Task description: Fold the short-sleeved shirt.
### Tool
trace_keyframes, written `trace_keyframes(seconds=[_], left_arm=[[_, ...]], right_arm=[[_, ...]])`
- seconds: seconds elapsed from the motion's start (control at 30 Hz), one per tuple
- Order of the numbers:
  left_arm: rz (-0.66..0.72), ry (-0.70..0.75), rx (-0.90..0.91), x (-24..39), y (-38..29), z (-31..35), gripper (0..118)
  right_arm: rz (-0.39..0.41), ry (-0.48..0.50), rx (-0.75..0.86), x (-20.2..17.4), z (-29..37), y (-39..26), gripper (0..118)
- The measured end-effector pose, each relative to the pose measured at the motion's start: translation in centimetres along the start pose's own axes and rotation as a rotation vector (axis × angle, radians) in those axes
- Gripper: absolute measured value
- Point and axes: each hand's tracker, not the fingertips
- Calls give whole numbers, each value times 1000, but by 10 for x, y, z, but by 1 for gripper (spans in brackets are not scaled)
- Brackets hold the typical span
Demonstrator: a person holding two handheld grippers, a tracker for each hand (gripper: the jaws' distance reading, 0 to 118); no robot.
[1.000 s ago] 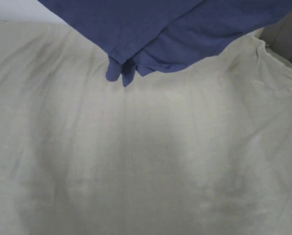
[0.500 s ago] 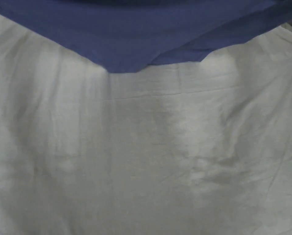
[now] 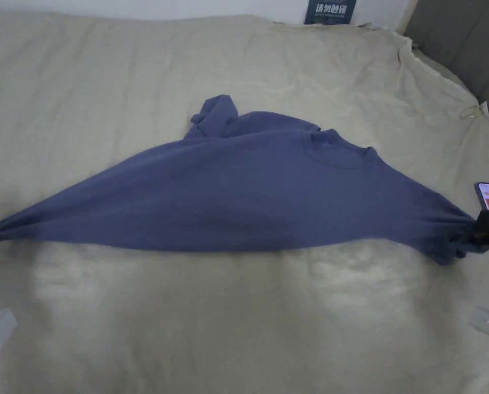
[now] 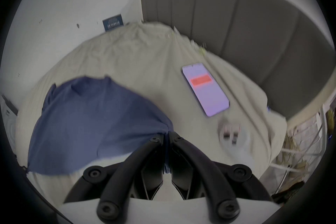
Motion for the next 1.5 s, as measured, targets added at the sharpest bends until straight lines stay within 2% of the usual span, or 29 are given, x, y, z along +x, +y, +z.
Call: trace_keyframes(seconds=[0.03, 0.2, 0.4, 0.47, 0.67, 0.77, 0.93, 1.0, 1.07, 1.1, 1.13, 1.17, 1.2, 1.23, 1.27, 1.37, 1.5], left_arm=[[7, 0, -24, -6, -12, 4, 0], [-29, -19, -47, -34, -40, 21, 0], [-2, 7, -33, -90, -40, 48, 0], [14, 26, -30, -104, -43, 69, 0], [69, 14, -49, -146, -53, 90, 0], [32, 38, -57, -144, -63, 96, 0], [-77, 84, -106, -131, -81, 88, 0], [-71, 82, -99, -130, -83, 85, 0], [-71, 98, -92, -129, -82, 86, 14], [-78, 99, -88, -128, -80, 88, 26], [-88, 115, -76, -131, -76, 88, 55], [-89, 122, -57, -133, -72, 92, 78], [-82, 118, -42, -136, -66, 96, 96], [-72, 104, -23, -138, -59, 102, 112], [-56, 56, 11, -138, -53, 113, 116], [-45, -78, 66, -136, -27, 140, 116], [-35, -180, 210, -119, -2, 184, 116]], right_arm=[[0, 27, -26, 7, 6, -21, 3], [24, 28, -70, 45, 21, -85, 3], [-6, 40, -67, 78, 58, -114, 3], [30, 36, -53, 86, 72, -115, 3], [63, 75, -35, 93, 100, -123, 3], [135, 60, -44, 89, 102, -127, 3], [124, 32, -98, 81, 84, -136, 3], [125, 22, -114, 82, 76, -137, 3], [108, 28, -138, 83, 73, -135, 5], [93, 34, -143, 85, 73, -134, 10], [83, 38, -133, 86, 77, -131, 35], [78, 45, -126, 87, 80, -128, 62], [83, 41, -130, 88, 84, -123, 85], [98, 34, -132, 90, 89, -119, 102], [121, 28, -112, 91, 97, -113, 106], [187, -2, 1, 87, 128, -90, 106], [270, 32, 201, 69, 181, -63, 106]])
